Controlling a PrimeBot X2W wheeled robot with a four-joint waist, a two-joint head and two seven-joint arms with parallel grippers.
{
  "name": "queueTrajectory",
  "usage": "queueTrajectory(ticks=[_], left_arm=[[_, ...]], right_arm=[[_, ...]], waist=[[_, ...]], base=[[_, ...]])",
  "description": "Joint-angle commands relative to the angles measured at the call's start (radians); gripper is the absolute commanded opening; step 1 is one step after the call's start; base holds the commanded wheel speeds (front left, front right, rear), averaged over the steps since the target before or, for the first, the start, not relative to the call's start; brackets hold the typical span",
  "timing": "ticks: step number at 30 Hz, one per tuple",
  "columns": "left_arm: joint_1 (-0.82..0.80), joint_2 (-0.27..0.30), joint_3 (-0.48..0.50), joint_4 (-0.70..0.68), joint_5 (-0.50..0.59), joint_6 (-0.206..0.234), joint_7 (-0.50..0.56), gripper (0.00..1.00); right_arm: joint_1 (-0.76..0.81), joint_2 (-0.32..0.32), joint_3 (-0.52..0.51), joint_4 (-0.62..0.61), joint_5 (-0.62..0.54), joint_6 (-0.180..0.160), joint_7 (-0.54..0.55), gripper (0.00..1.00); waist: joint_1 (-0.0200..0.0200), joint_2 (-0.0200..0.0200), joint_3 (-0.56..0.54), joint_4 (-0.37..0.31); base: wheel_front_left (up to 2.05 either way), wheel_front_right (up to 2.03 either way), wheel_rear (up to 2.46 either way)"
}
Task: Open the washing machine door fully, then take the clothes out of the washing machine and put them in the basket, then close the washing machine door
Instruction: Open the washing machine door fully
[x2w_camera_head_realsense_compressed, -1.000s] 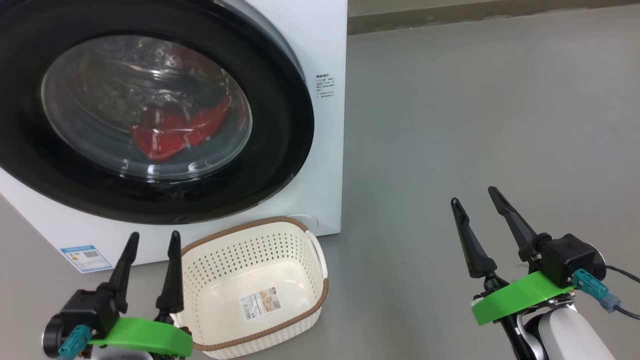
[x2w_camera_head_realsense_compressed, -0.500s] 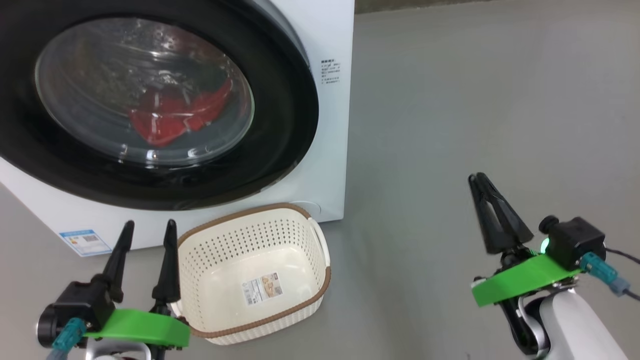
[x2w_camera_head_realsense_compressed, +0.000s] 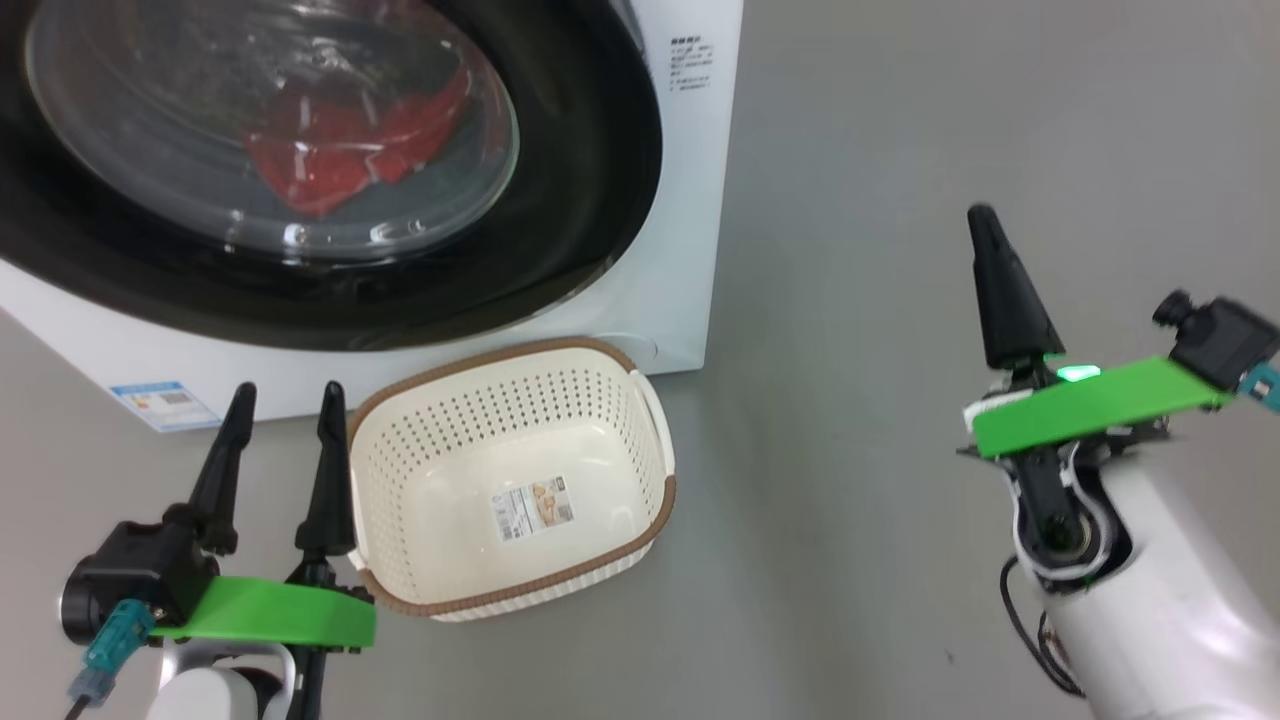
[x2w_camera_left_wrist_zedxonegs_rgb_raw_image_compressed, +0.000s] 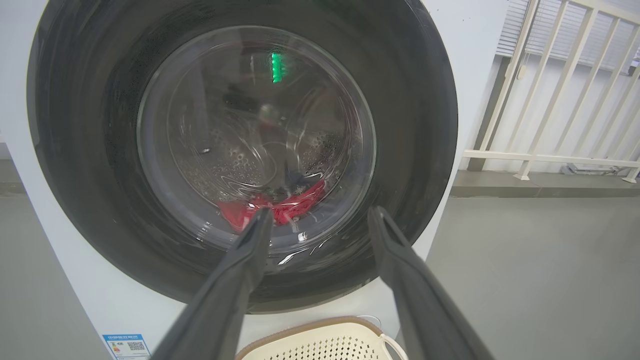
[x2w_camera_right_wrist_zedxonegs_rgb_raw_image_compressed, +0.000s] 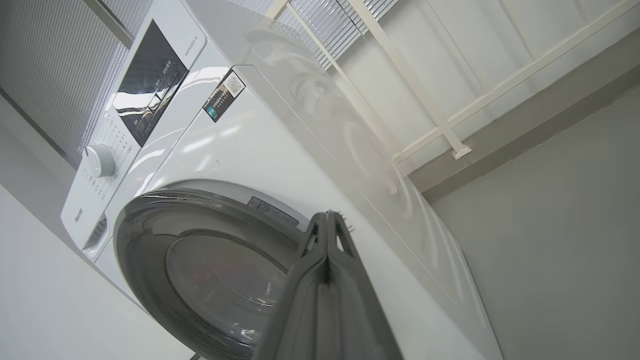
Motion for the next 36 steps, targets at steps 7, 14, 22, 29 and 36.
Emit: queueTrajectory(ticks=[7,14,22,29,36], left_arm=[[-0.058,0.013,0.012,-0.065,-0.008,-0.004,-0.012,1.0],[-0.089,0.013,-0.002,-0.09,-0.012,-0.005,-0.012,1.0],[-0.125,0.013,-0.012,-0.151,-0.017,-0.006,-0.012,1.0],[-0.155,0.013,-0.022,-0.169,-0.019,-0.007,-0.012,1.0],[-0.173,0.013,-0.022,-0.173,-0.021,-0.002,-0.012,1.0]], right_arm=[[-0.144,-0.064,0.054,-0.038,0.331,-0.001,0.123,0.0],[-0.24,-0.1,0.034,-0.049,0.523,-0.001,0.264,0.0],[-0.376,-0.099,-0.017,-0.044,0.677,-0.001,0.464,0.0],[-0.491,-0.088,-0.032,-0.011,0.713,-0.001,0.62,0.0],[-0.587,-0.086,-0.06,0.023,0.722,-0.001,0.729,0.0]], waist=[[0.0,0.0,0.099,0.042],[0.0,0.0,0.177,0.065],[0.0,0.0,0.278,0.092],[0.0,0.0,0.361,0.116],[0.0,0.0,0.421,0.149]], base=[[0.0,0.0,0.0],[0.0,0.0,0.0],[0.0,0.0,0.0],[0.0,0.0,0.0],[0.0,0.0,0.0]])
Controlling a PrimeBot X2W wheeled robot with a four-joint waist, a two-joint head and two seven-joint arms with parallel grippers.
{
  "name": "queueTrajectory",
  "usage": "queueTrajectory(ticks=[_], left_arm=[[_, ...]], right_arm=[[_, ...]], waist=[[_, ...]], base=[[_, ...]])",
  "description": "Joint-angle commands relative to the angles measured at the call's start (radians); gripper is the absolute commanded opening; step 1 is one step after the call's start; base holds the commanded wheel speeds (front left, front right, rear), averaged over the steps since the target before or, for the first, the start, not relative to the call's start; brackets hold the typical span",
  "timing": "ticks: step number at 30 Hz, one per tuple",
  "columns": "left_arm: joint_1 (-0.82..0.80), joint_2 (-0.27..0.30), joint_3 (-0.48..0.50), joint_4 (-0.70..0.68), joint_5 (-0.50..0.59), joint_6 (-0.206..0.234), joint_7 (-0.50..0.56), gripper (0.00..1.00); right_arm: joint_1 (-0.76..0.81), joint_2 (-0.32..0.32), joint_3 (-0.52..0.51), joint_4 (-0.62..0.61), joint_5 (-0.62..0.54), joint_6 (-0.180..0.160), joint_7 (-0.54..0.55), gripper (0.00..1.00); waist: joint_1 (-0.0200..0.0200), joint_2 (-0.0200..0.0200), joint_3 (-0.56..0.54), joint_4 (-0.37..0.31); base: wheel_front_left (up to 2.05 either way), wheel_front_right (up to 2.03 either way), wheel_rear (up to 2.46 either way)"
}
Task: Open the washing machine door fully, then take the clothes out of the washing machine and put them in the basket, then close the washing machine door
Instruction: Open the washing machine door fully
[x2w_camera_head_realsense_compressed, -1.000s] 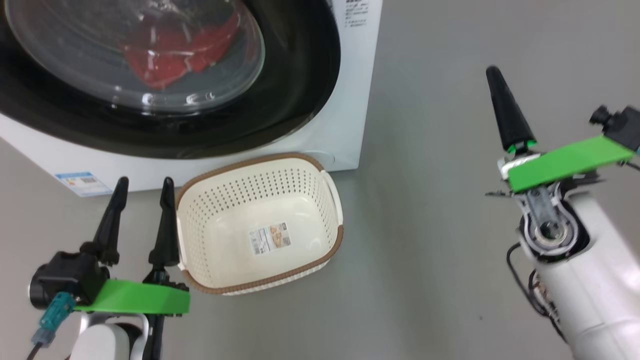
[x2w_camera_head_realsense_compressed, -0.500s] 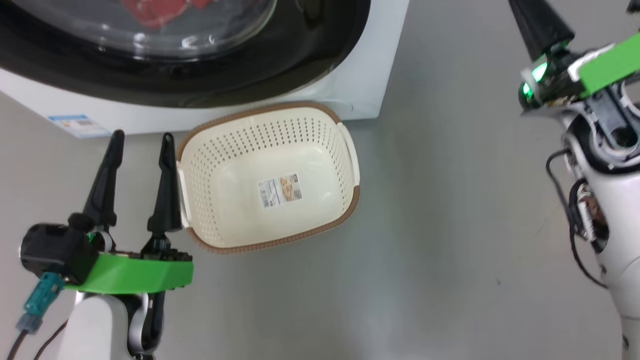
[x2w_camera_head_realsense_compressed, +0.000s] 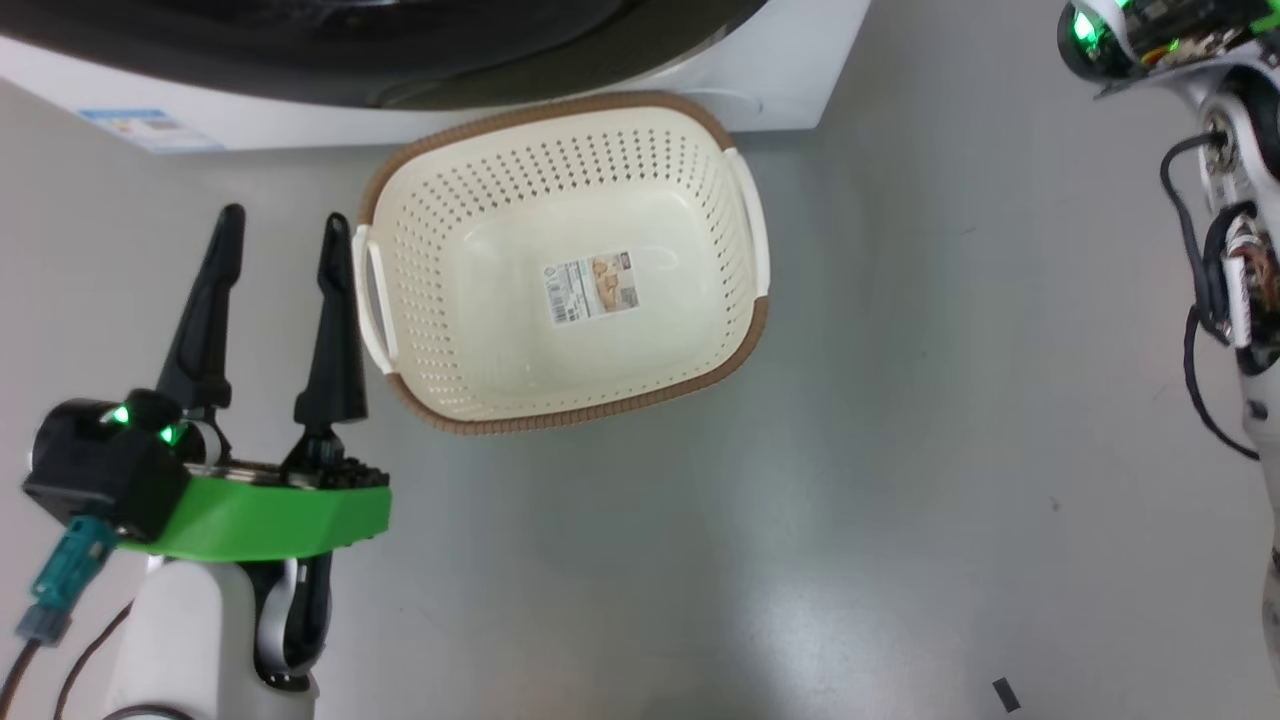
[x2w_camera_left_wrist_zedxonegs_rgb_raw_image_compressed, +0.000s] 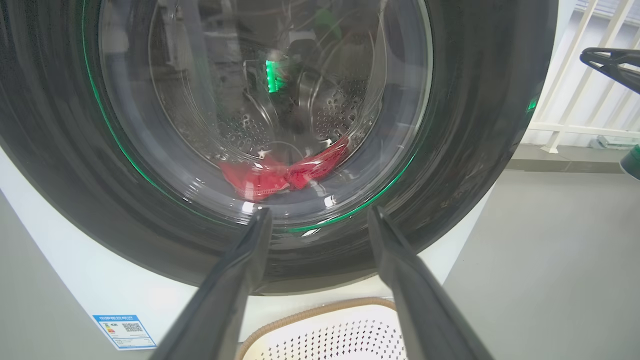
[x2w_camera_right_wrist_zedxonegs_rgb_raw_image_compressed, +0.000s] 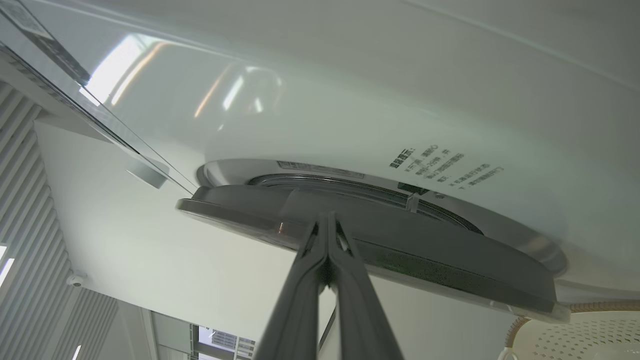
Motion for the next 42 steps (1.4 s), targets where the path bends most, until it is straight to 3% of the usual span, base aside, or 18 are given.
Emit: queueTrajectory(ticks=[1,20,31,42], left_arm=[[-0.01,0.021,0.038,-0.035,-0.012,0.003,-0.008,1.0],[-0.02,0.021,0.025,-0.047,-0.014,0.019,-0.008,1.0],[-0.021,0.021,0.004,-0.034,-0.017,0.025,-0.008,1.0],[-0.032,0.021,-0.004,-0.014,-0.018,0.033,-0.008,1.0]], right_arm=[[-0.029,0.013,-0.005,-0.02,0.008,0.001,0.025,0.0],[-0.175,0.037,-0.015,0.038,-0.08,0.001,0.119,0.0],[-0.203,0.036,-0.004,0.064,-0.117,0.001,0.15,0.0],[-0.189,0.041,0.025,0.054,-0.116,0.001,0.251,0.0]], waist=[[0.0,-0.0001,0.041,0.033],[0.0,-0.0001,0.118,0.094],[0.0,-0.0001,0.132,0.116],[0.0,-0.0001,0.116,0.104]], base=[[0.0,0.0,0.0],[0.0,0.0,0.0],[0.0,0.0,0.0],[0.0,0.0,0.0]])
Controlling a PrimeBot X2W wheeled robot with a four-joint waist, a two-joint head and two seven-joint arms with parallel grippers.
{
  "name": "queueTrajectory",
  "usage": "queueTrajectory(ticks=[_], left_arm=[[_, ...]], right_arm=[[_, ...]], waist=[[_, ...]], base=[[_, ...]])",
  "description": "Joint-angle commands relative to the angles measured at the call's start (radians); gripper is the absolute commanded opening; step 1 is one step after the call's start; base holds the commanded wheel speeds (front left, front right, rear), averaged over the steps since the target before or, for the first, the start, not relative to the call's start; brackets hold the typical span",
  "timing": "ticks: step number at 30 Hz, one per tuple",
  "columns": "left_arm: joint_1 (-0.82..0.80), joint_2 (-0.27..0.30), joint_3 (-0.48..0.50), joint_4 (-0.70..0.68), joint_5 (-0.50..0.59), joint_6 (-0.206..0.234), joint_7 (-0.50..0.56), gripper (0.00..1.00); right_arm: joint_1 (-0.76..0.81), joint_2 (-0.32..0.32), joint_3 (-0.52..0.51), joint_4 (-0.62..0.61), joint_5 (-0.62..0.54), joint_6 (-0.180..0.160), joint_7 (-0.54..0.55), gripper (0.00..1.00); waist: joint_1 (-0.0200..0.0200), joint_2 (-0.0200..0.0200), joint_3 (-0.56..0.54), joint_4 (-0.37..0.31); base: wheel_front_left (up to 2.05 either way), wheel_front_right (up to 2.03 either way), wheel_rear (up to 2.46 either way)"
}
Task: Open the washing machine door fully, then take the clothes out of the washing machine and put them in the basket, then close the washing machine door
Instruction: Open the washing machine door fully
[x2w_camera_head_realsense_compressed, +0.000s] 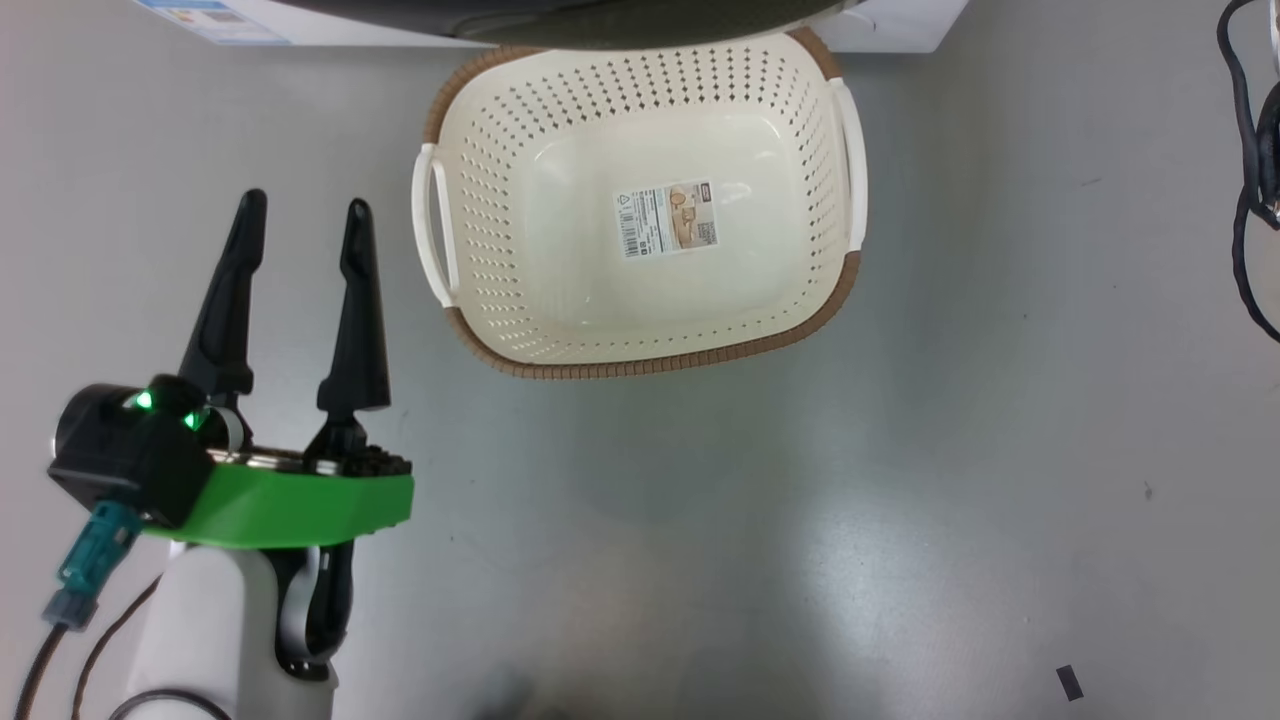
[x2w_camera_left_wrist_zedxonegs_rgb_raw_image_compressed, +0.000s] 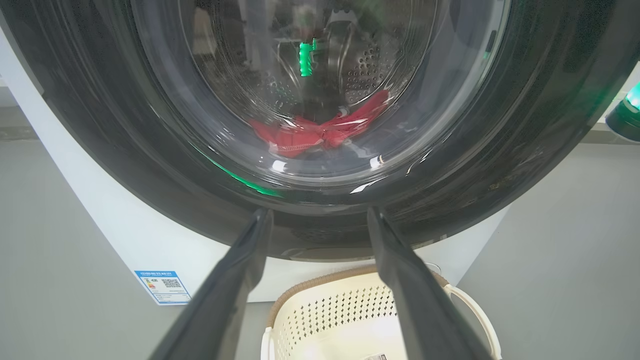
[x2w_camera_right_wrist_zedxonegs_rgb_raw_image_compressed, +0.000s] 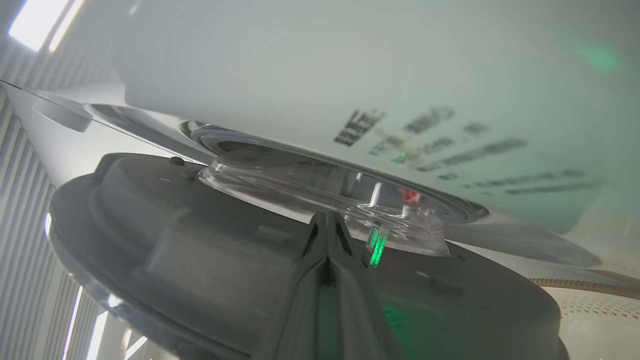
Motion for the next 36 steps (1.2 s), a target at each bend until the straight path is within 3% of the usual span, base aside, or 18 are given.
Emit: queueTrajectory(ticks=[1,13,36], left_arm=[[-0.01,0.028,0.029,-0.017,-0.009,0.006,-0.005,1.0],[-0.006,0.028,0.02,0.008,-0.006,0.005,-0.005,1.0],[0.074,0.028,0.025,0.056,0.003,0.01,-0.005,1.0]], right_arm=[[0.016,0.034,0.016,-0.037,-0.003,0.001,0.014,0.0],[0.079,0.045,0.049,-0.015,-0.006,0.001,0.091,0.0],[0.277,0.098,0.107,0.035,-0.022,0.001,0.173,0.0]], waist=[[-0.0001,0.0,-0.007,-0.005],[-0.0001,0.0,-0.059,-0.017],[-0.0001,0.0,-0.274,-0.042]], base=[[0.0,0.0,0.0],[0.0,0.0,0.0],[0.0,0.0,0.0]])
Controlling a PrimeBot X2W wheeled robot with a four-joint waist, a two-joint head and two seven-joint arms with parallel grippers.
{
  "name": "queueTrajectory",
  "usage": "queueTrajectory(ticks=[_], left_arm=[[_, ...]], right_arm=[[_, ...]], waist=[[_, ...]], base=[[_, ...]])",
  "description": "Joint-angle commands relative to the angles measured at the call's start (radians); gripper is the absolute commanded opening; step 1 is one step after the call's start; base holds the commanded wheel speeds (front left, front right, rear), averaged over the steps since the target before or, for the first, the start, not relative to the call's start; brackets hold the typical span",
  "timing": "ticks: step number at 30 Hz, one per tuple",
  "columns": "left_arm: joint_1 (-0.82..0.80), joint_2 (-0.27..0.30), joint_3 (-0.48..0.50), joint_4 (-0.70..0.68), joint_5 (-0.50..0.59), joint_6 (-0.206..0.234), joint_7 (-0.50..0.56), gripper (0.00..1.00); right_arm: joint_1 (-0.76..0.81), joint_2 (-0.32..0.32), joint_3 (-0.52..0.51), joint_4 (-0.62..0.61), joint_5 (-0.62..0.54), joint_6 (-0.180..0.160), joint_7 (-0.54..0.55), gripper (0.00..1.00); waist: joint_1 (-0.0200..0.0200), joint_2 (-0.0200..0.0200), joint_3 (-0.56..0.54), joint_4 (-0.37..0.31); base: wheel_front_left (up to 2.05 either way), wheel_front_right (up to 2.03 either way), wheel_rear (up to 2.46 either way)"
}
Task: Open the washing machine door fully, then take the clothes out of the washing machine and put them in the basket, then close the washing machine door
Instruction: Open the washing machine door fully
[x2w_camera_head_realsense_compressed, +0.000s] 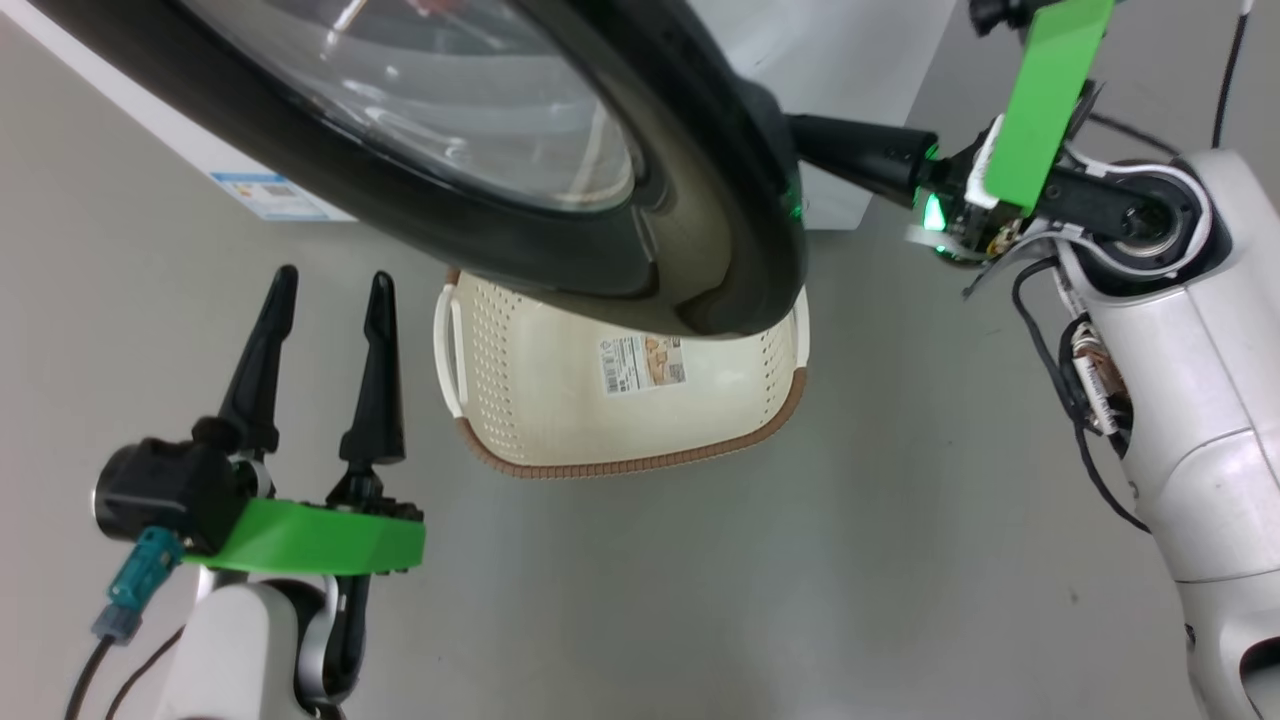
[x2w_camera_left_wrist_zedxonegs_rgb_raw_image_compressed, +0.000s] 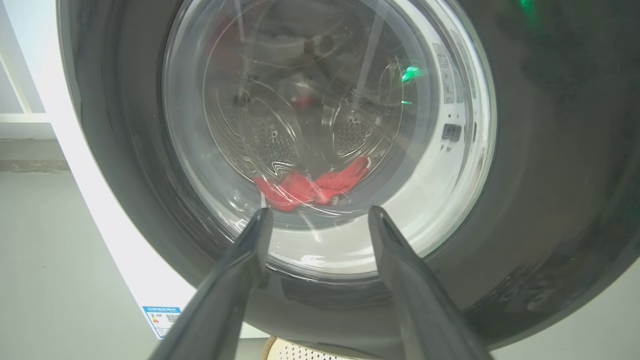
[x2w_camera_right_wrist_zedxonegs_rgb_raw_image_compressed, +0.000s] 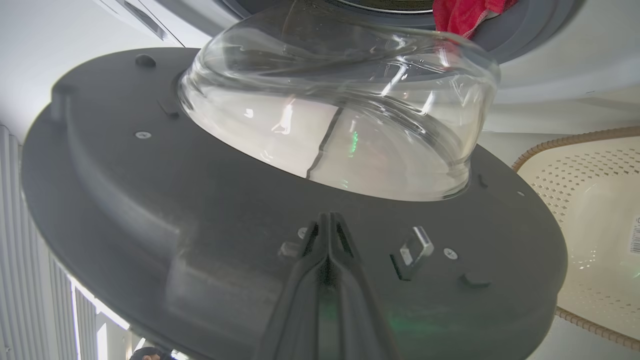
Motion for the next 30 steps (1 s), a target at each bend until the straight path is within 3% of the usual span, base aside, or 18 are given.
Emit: queueTrajectory(ticks=[1,10,11,12,13,21,30], left_arm=[[0.022,0.028,0.035,-0.019,0.003,0.005,-0.005,1.0],[0.02,0.028,0.041,-0.023,-0.003,0.006,-0.005,1.0],[0.018,0.028,0.042,-0.024,-0.003,0.006,-0.005,1.0],[0.017,0.028,0.043,-0.024,-0.004,0.006,-0.005,1.0],[0.015,0.028,0.043,-0.025,-0.004,0.006,-0.005,1.0],[-0.003,0.028,0.056,-0.024,-0.002,0.003,-0.005,1.0],[-0.01,0.028,0.077,-0.014,0.004,-0.003,-0.005,1.0]], right_arm=[[0.015,0.031,0.013,-0.024,-0.011,0.005,0.007,0.0],[0.023,0.041,0.011,-0.021,-0.045,0.005,-0.048,0.0],[0.024,0.043,0.003,-0.025,-0.051,0.005,-0.074,0.39],[0.027,0.045,-0.002,-0.03,-0.056,0.005,-0.096,0.6],[0.03,0.042,-0.003,-0.039,-0.07,0.005,-0.118,1.0],[0.094,-0.016,0.028,-0.144,-0.226,0.005,-0.396,1.0],[0.162,-0.175,0.279,-0.16,-0.523,0.005,-0.887,1.0]], waist=[[0.0,0.0,-0.024,-0.011],[0.0,0.0,-0.013,-0.029],[0.0,0.0,-0.011,-0.033],[0.0,0.0,-0.008,-0.037],[0.0,0.0,-0.004,-0.041],[0.0,0.0,0.019,-0.084],[0.0,0.0,0.019,-0.128]], base=[[0.0,0.0,0.0],[0.0,0.0,0.0],[0.0,0.0,0.0],[0.0,0.0,0.0],[0.0,0.0,0.0],[0.0,0.0,0.0],[0.0,0.0,0.0]])
